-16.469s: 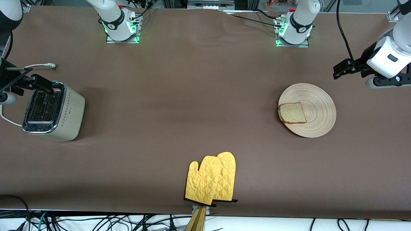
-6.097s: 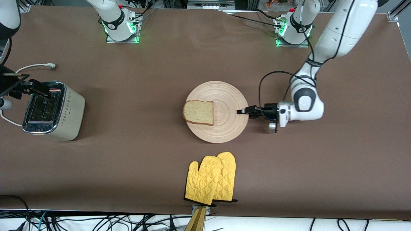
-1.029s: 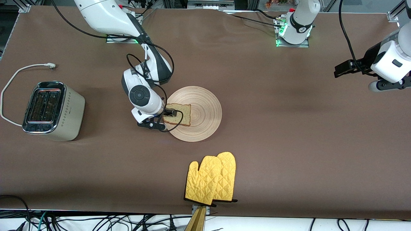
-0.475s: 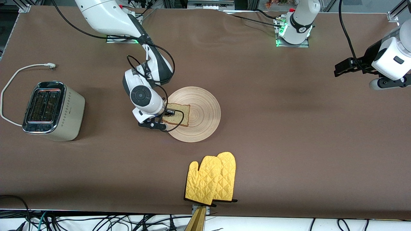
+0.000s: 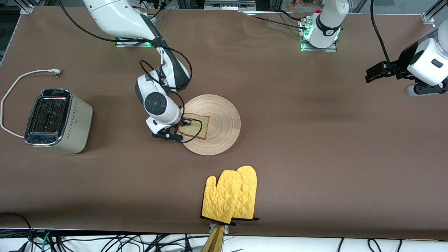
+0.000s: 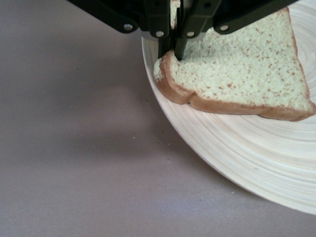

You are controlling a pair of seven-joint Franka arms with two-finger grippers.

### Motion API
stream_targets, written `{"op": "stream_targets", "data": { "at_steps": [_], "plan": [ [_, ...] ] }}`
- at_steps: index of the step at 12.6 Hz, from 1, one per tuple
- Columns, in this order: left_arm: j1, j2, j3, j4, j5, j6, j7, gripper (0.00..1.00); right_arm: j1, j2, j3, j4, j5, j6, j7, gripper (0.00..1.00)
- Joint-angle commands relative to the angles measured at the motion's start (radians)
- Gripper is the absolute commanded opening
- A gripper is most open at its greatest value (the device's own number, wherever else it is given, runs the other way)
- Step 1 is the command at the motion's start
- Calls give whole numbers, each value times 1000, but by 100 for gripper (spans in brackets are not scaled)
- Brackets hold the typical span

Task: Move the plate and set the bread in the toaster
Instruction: 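Lift the bread and carry it above the toaster with the right gripper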

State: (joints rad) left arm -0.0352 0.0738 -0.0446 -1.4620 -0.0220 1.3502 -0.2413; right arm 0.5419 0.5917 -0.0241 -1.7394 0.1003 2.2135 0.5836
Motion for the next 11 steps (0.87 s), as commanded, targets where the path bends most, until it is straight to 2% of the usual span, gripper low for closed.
{"op": "stream_targets", "data": {
  "at_steps": [1, 3, 5, 9, 11],
  "plan": [
    [5, 0, 0, 9, -21, -16, 5, 100, 12, -9, -17, 24, -7, -9, -4, 0],
    [5, 0, 0, 9, -23, -16, 5, 100, 9, -38, -31, 29, -7, -11, -7, 0],
    [5, 3, 0, 9, -23, -16, 3, 100, 7, -84, -72, 41, -7, -55, -21, 0],
    [5, 4, 2, 8, -36, -16, 3, 100, -3, -95, -253, 317, -4, -510, -131, 0],
    [6, 4, 2, 9, -36, -16, 3, 100, -17, -95, -356, 409, -4, -674, -261, 0]
  ]
}}
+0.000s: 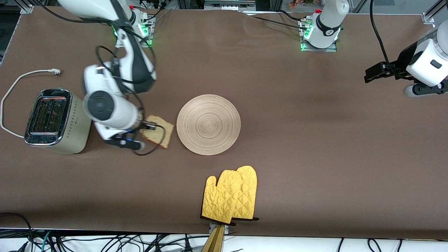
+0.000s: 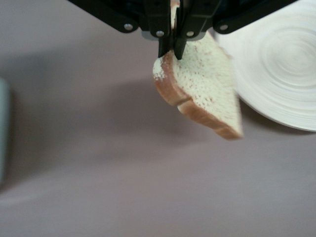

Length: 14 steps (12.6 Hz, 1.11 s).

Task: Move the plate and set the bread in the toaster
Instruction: 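Lift the bread and carry it above the toaster with the right gripper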

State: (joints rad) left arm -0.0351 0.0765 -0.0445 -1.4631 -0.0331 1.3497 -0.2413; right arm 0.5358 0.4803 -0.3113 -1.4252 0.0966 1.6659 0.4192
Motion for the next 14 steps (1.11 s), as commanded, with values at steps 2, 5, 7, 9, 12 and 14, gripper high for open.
{"op": "stream_targets", "data": {
  "at_steps": [2, 5, 7, 9, 12, 14],
  "plan": [
    [6, 2, 2, 10, -25, -15, 3, 100, -11, 17, -187, 118, -14, -214, -233, 0],
    [11, 2, 3, 10, -28, -18, 3, 100, -10, 15, -319, 118, -118, -230, -437, 0],
    [11, 2, 3, 10, -28, -17, 3, 100, -13, 18, -408, 118, -153, -233, -537, 0],
    [11, 2, 3, 10, -28, -17, 3, 100, -28, 32, -454, 117, -199, -219, -594, 0],
    [11, 2, 3, 10, -28, -17, 3, 100, -92, 64, -456, 115, -227, -141, -658, 0],
    [11, 2, 3, 10, -28, -18, 3, 100, -129, 84, -454, 112, -221, -101, -680, 0]
  ]
}}
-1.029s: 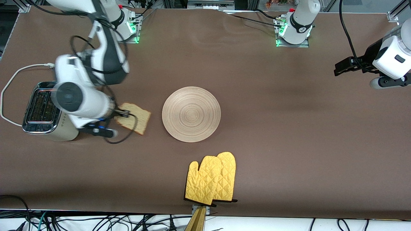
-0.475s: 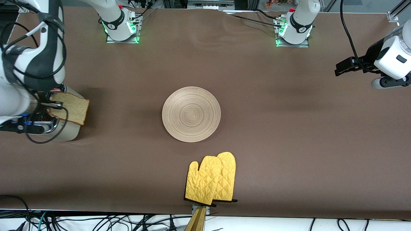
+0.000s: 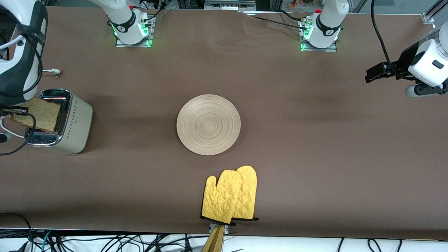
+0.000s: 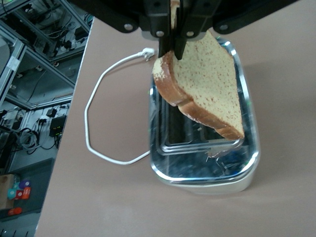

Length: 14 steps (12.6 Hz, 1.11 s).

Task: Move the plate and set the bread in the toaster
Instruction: 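Lift the bread and carry it above the toaster with the right gripper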

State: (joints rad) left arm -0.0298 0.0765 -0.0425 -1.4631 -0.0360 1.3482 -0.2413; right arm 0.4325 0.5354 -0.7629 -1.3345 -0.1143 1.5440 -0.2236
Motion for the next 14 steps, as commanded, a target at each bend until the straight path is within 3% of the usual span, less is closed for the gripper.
{"op": "stream_targets", "data": {
  "at_steps": [1, 9, 14],
  "plan": [
    [5, 2, 1, 10, -25, -17, 3, 100, -29, 40, -3, 20, -10, 37, -37, 0],
    [5, 2, 1, 10, -25, -17, 3, 100, -17, 54, 1, 11, 15, 36, -31, 0],
    [5, 2, 1, 9, -25, -17, 3, 100, -29, 52, -2, -20, 4, -34, -77, 0]
  ]
}}
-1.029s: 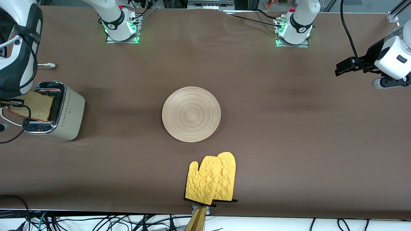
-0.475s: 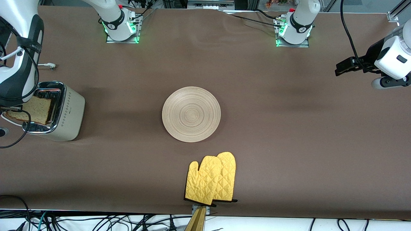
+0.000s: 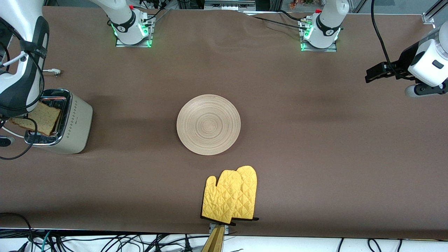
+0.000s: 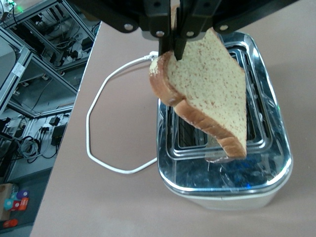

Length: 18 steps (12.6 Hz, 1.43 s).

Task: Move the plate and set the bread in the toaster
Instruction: 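Lower the bread into a toaster slot with the right gripper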

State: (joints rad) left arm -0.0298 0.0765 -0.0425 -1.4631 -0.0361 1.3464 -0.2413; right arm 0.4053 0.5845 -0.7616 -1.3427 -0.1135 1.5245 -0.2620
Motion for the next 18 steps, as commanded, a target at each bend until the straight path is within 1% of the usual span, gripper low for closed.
{"op": "stream_targets", "data": {
  "at_steps": [1, 6, 12, 18],
  "plan": [
    [5, 2, 1, 9, -25, -15, 3, 100, -3, 3, -4, -16, 3, -23, -46, 0],
    [5, 2, 1, 9, -25, -15, 3, 100, 0, -6, -4, -18, 0, -89, -55, 0],
    [5, 2, 1, 10, -25, -15, 3, 100, -37, -5, -5, -16, 5, -87, -195, 0],
    [5, 3, 1, 10, -25, -15, 3, 100, -48, 2, -4, -12, 12, -76, -244, 0]
  ]
}}
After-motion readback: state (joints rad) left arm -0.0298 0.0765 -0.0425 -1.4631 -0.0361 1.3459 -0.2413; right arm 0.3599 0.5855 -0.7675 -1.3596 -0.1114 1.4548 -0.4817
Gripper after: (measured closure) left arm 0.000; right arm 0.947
